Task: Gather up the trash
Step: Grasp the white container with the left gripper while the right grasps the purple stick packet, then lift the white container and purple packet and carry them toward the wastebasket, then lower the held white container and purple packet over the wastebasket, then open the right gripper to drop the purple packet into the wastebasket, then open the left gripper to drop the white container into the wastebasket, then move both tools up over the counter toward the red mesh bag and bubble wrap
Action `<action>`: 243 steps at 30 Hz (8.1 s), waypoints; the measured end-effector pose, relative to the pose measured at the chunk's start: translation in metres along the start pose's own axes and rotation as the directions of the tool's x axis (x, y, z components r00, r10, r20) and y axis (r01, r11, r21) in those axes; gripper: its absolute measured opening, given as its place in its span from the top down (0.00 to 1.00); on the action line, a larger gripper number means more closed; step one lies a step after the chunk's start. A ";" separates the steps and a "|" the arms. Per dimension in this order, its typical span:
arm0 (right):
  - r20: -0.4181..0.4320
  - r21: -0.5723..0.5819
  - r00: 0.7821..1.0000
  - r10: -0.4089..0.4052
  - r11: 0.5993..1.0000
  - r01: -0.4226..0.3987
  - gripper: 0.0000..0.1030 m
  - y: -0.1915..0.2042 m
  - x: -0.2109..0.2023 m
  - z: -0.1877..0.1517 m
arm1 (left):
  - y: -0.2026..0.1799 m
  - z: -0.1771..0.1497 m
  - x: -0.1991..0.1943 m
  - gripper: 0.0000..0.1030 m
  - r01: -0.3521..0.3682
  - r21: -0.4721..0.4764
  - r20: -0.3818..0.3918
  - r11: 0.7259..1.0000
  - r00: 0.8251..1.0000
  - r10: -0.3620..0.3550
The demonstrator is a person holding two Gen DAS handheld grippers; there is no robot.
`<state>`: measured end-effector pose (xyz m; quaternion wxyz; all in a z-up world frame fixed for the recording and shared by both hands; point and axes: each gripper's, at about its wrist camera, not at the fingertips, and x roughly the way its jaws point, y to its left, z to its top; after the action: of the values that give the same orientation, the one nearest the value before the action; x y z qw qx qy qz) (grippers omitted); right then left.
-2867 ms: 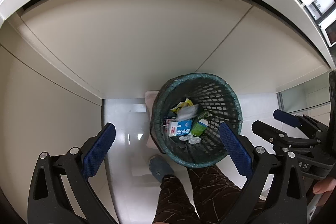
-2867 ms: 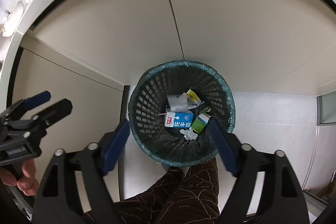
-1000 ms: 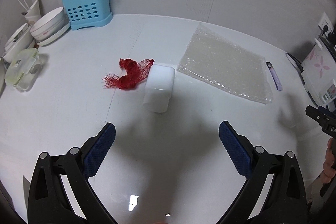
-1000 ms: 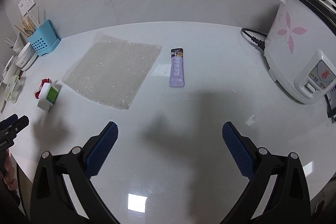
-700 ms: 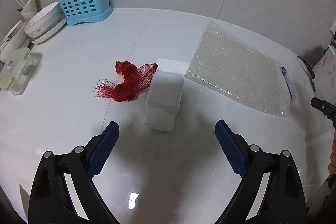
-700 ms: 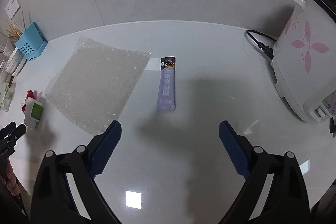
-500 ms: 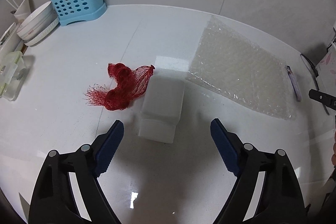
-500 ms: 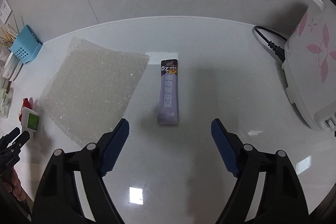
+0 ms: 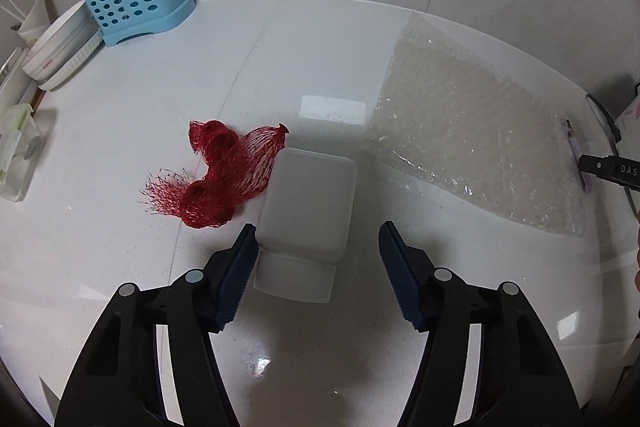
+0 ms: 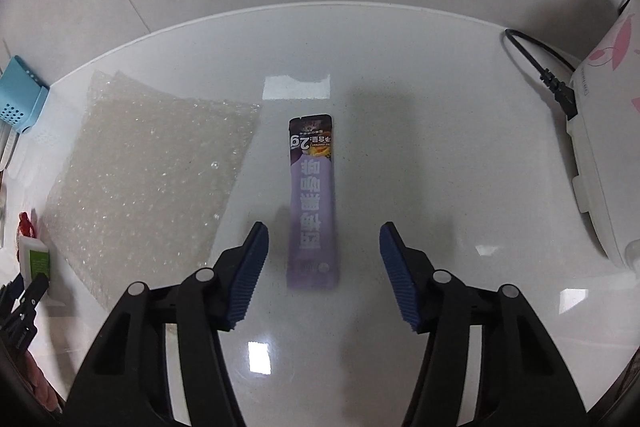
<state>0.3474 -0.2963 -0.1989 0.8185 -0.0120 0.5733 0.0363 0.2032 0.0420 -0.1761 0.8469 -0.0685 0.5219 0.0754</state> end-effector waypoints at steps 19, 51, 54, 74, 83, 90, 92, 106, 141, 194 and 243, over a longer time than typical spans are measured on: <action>-0.006 -0.008 0.999 -0.035 0.999 0.035 0.79 0.013 0.005 0.005 | -0.004 -0.011 0.000 0.61 0.030 0.014 -0.017 0.999 0.999 -0.030; 0.096 0.006 0.995 -0.034 0.999 0.034 0.79 -0.004 -0.072 -0.085 | -0.023 -0.043 -0.054 0.61 0.083 0.042 0.052 0.996 0.995 -0.085; 0.098 0.031 0.994 -0.047 0.999 0.044 0.79 -0.004 -0.079 -0.099 | -0.027 -0.048 -0.061 0.61 0.104 0.065 0.056 0.992 0.993 -0.108; 0.164 0.059 0.984 -0.068 0.997 0.059 0.79 0.047 -0.128 -0.189 | -0.007 -0.103 -0.115 0.61 0.147 0.180 0.091 0.973 0.982 -0.166; 0.187 0.061 0.981 -0.056 0.997 0.045 0.79 0.076 -0.148 -0.231 | 0.010 -0.134 -0.135 0.61 0.175 0.202 0.091 0.964 0.976 -0.197; 0.206 0.075 0.978 -0.042 0.997 0.027 0.79 0.094 -0.166 -0.268 | 0.017 -0.165 -0.150 0.61 0.188 0.240 0.082 0.953 0.974 -0.212; 0.210 0.074 0.977 -0.030 0.997 0.015 0.79 0.099 -0.171 -0.278 | 0.017 -0.175 -0.154 0.61 0.187 0.250 0.080 0.950 0.974 -0.213; 0.244 -0.119 0.968 0.063 0.992 -0.035 0.79 0.131 -0.196 -0.349 | 0.002 -0.261 -0.168 0.61 0.196 0.266 0.057 0.944 0.974 -0.218; 0.045 -0.226 0.990 0.133 0.967 -0.119 0.79 0.161 -0.111 -0.458 | 0.023 -0.362 -0.124 0.61 0.202 0.240 -0.057 0.949 0.979 -0.194; 0.091 -0.023 0.995 0.044 0.999 -0.042 0.13 0.089 -0.069 -0.469 | -0.023 -0.378 -0.043 0.61 0.251 0.263 -0.210 0.932 0.957 -0.198; 0.247 0.017 0.969 0.024 0.999 -0.029 0.12 0.103 -0.157 -0.376 | 0.036 -0.265 -0.145 0.06 0.205 0.159 0.058 0.966 0.975 -0.217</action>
<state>-0.0662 -0.2241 -0.1781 0.8830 0.0085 0.4674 0.0427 -0.1002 0.0173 -0.1661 0.8719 -0.0559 0.4837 -0.0528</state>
